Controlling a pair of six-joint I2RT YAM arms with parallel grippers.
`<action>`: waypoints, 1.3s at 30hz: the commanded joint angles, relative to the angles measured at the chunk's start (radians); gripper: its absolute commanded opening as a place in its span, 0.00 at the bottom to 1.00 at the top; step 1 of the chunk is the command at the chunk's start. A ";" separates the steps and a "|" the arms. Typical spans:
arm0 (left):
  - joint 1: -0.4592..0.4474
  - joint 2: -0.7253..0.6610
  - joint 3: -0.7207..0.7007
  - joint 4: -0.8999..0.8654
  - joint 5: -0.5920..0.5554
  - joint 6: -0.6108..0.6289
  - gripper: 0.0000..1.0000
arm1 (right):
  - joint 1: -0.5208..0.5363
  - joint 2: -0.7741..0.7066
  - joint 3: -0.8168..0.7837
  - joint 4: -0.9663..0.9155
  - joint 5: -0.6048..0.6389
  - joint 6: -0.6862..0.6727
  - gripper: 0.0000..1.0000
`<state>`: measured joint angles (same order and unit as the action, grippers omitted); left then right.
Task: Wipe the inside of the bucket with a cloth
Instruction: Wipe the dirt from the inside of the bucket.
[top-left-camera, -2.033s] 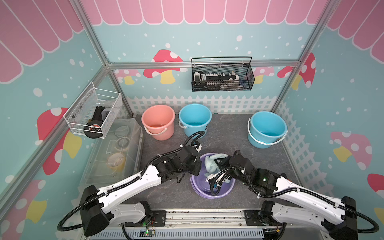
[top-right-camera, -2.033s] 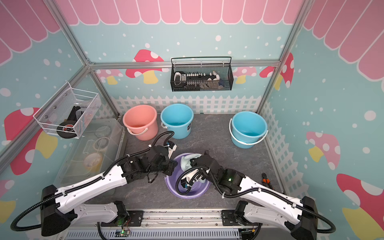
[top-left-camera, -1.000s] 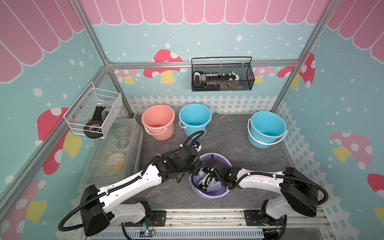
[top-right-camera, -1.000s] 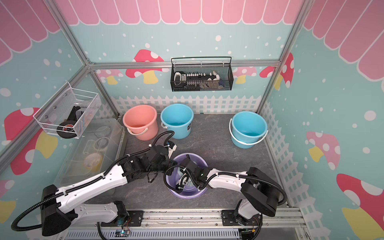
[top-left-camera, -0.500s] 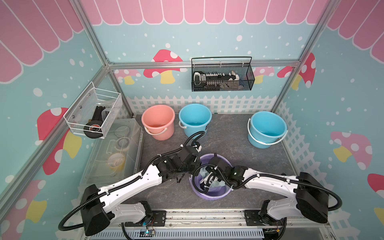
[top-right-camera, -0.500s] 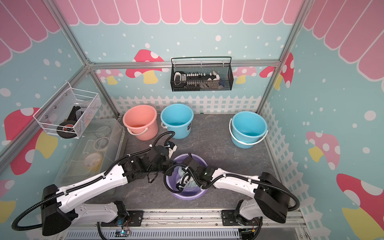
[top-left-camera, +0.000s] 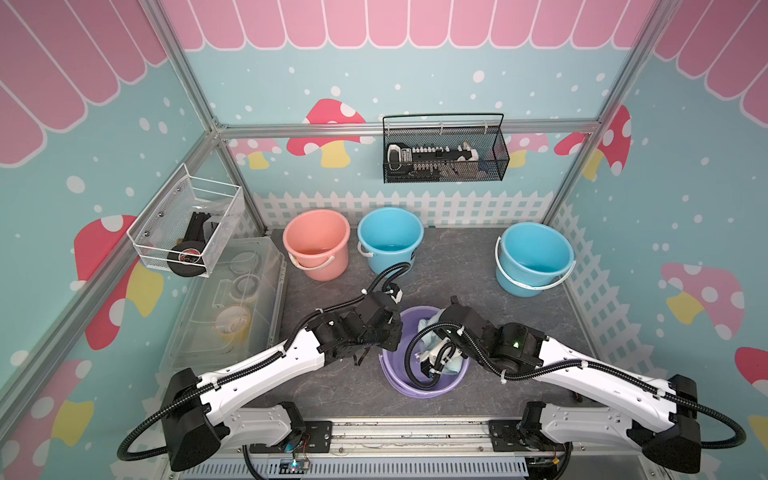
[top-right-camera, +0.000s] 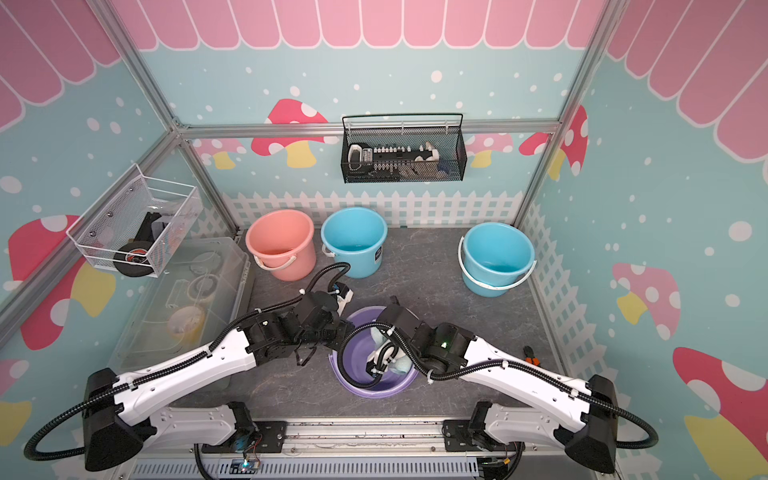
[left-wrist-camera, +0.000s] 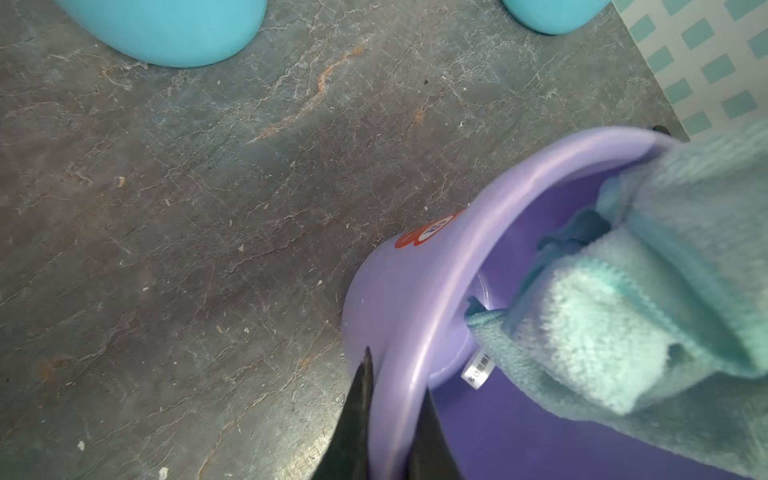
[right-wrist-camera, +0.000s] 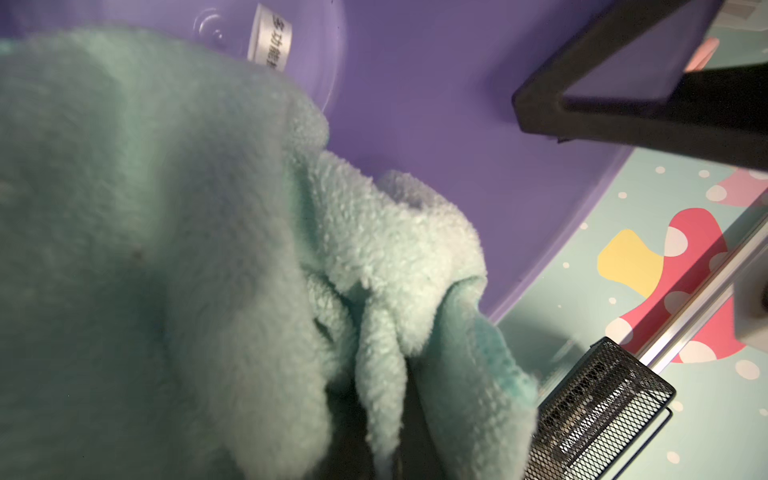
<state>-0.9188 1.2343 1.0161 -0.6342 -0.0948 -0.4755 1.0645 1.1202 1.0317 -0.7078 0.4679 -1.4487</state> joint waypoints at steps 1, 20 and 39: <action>0.000 0.004 0.010 0.011 -0.025 -0.012 0.00 | 0.015 0.008 0.025 -0.084 0.059 -0.043 0.00; 0.000 0.006 0.023 0.002 -0.013 -0.009 0.00 | 0.023 0.304 -0.064 0.025 -0.068 0.102 0.00; 0.001 -0.007 0.024 -0.001 -0.019 -0.016 0.00 | -0.011 0.520 -0.150 0.203 -0.274 0.321 0.00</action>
<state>-0.9108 1.2411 1.0153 -0.7128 -0.0986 -0.4896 1.0538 1.6192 0.8970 -0.4324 0.2714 -1.1847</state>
